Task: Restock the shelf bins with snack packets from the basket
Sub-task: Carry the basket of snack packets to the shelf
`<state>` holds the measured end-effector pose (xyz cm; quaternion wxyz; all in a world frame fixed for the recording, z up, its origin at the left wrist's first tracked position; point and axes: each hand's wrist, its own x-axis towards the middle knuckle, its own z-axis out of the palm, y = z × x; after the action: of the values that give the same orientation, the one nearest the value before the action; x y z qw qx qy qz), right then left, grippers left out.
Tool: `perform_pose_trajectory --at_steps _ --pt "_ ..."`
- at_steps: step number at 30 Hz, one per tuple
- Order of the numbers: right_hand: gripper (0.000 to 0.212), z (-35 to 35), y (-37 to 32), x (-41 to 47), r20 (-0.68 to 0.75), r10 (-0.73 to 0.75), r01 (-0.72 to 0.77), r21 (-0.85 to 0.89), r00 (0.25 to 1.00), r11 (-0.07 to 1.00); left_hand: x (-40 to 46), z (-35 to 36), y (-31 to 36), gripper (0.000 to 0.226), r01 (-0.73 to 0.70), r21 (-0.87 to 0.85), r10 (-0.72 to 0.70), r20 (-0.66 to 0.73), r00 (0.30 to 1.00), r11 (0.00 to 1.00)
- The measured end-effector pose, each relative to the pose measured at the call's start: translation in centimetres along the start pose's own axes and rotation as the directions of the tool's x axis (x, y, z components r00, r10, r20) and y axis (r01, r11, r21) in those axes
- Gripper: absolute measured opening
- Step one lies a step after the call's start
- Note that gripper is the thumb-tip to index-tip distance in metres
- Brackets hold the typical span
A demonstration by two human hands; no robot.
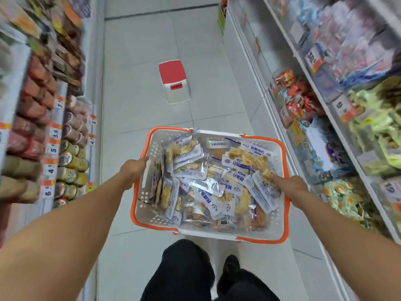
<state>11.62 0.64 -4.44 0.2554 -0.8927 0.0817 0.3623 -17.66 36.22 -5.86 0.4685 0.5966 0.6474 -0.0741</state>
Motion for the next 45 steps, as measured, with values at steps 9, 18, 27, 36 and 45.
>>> perform_pose_trajectory --at_steps 9,18,27,36,45 --pt "0.055 3.8 -28.9 12.0 -0.048 -0.006 0.007 0.024 0.999 1.000 22.6 -9.1 20.4 0.064 -0.030 0.035 0.030 0.011 0.999 0.999" --pt "0.044 6.5 -51.8 23.2 -0.069 0.052 -0.044 0.112 0.996 0.993 40.8 -16.9 43.4 0.062 -0.096 0.139 0.097 0.001 0.995 0.986" --pt "0.051 9.3 -71.1 33.2 -0.089 0.186 -0.168 0.177 0.978 0.970 56.7 -21.9 62.3 0.053 -0.114 0.201 0.111 0.030 0.993 0.973" --pt "0.047 11.6 -80.2 39.4 -0.143 0.399 -0.305 0.435 0.906 0.847 70.0 -20.1 82.9 0.059 -0.287 0.382 0.232 0.185 0.955 0.879" --pt "0.053 12.5 -78.2 46.0 -0.074 0.588 -0.415 0.638 0.805 0.648 72.0 -8.3 97.8 0.060 -0.479 0.470 0.354 0.332 0.874 0.741"
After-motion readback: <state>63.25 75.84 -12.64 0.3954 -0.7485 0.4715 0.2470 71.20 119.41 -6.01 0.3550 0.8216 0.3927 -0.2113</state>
